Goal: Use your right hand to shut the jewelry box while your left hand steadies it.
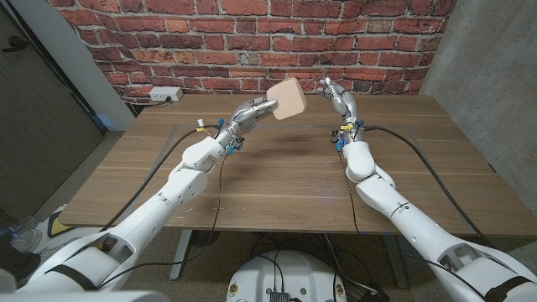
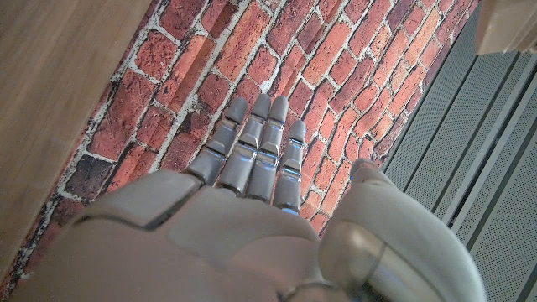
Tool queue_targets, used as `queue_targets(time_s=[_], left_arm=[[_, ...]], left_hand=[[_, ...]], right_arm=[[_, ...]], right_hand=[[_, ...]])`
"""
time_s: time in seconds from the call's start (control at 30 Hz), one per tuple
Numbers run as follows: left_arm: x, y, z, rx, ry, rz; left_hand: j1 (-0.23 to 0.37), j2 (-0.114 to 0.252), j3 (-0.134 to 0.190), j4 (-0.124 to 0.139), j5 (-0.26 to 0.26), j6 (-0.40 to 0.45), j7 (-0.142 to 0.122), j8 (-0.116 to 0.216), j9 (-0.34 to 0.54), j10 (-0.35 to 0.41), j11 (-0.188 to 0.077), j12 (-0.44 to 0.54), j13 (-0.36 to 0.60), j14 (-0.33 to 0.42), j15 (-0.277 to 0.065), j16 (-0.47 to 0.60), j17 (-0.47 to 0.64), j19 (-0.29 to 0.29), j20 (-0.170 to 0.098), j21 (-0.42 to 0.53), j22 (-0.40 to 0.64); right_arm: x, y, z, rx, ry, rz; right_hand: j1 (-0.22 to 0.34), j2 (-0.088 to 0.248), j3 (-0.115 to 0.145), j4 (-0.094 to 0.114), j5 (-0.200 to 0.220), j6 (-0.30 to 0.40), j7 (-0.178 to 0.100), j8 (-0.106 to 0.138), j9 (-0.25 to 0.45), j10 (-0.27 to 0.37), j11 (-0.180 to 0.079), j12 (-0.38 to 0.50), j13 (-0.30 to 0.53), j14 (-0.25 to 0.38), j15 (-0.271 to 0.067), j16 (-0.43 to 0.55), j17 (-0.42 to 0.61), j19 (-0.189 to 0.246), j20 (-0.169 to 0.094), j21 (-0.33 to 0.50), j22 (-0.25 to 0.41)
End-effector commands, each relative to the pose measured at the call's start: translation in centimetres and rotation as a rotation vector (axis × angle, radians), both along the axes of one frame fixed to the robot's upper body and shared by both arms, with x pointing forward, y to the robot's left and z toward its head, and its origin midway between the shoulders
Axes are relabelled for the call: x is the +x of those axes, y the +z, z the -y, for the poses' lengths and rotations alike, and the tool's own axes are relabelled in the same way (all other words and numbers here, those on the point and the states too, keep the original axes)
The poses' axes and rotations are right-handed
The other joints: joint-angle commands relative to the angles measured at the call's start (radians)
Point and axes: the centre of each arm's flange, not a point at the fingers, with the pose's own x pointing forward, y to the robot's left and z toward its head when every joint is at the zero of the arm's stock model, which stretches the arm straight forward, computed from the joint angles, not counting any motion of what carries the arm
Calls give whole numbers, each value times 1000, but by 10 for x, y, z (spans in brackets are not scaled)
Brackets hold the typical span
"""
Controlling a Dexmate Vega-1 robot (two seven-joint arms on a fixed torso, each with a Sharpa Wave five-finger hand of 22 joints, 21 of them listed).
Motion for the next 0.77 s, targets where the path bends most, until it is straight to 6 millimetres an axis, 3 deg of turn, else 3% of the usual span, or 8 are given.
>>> queue_targets(time_s=[0.03,0.27,0.77], left_arm=[[-5,-2,-11,0,-3,-2],[-1,-1,-19,5,-20,-6],[19,-15,-34,-6,-69,-66]], left_hand=[[4,21,27,22,3,65,35,3,2,18,-15,-4,3,0,-103,-1,2,-5,1,10,1],[1,20,27,23,3,65,34,2,2,16,-12,-7,4,0,-101,-3,3,-8,1,11,1],[-3,17,27,26,3,67,28,0,2,16,-15,-11,7,-3,-102,-8,6,-16,0,14,0]], right_arm=[[0,3,12,18,-12,-22],[-11,-2,21,45,-50,-31],[-42,-27,5,79,-125,-24]], right_hand=[[-10,2,-3,2,1,0,-1,-3,2,-10,2,-4,2,-8,-2,-1,0,-6,-3,-7,1],[-14,1,-4,1,1,-1,-1,-7,2,-14,4,-5,2,-13,2,0,-3,-11,0,-9,-1],[-15,3,-2,-3,2,-9,-2,-17,2,-21,3,-7,1,-14,1,2,-10,-12,0,-11,-5]])
